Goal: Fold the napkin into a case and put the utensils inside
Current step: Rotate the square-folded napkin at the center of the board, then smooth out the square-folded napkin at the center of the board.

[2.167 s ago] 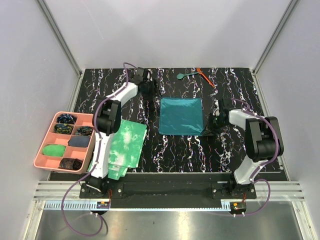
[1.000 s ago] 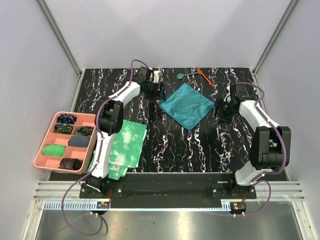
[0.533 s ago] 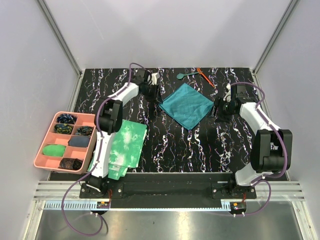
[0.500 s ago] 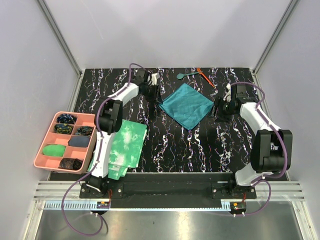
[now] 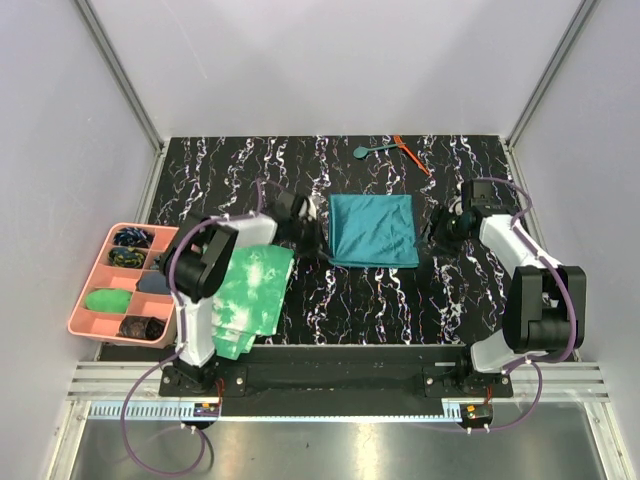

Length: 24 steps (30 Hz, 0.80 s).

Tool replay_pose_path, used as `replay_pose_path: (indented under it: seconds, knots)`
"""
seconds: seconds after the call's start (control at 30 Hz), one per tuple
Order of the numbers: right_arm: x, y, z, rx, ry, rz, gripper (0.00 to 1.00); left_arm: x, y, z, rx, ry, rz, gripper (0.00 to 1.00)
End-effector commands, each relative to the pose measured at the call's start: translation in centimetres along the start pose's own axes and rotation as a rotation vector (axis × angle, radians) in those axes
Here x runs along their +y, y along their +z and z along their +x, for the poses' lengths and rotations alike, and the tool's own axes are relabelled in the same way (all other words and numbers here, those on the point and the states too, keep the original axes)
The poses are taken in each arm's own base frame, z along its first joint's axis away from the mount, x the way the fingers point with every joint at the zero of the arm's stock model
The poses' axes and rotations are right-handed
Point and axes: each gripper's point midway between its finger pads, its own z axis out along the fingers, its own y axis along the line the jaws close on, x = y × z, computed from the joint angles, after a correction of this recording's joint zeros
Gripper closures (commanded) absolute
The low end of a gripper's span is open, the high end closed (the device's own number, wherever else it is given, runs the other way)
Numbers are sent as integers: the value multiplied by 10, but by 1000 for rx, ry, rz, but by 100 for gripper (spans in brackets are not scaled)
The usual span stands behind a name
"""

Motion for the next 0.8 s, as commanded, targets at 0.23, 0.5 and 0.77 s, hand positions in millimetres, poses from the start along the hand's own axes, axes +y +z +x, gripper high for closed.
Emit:
replay_pose_path:
  seconds: [0.23,0.5,0.77]
  knots:
    - [37,-5,40,35,-50,-112,43,-69,-3,93,-87,-99,111,52]
    - [94,11,65,79,-146,-226,44,-20,-55,20,-246,-102,-95,37]
    - [123,37,94,164,-176,-276,55,-1,-43,-34,-214,-104,-113,42]
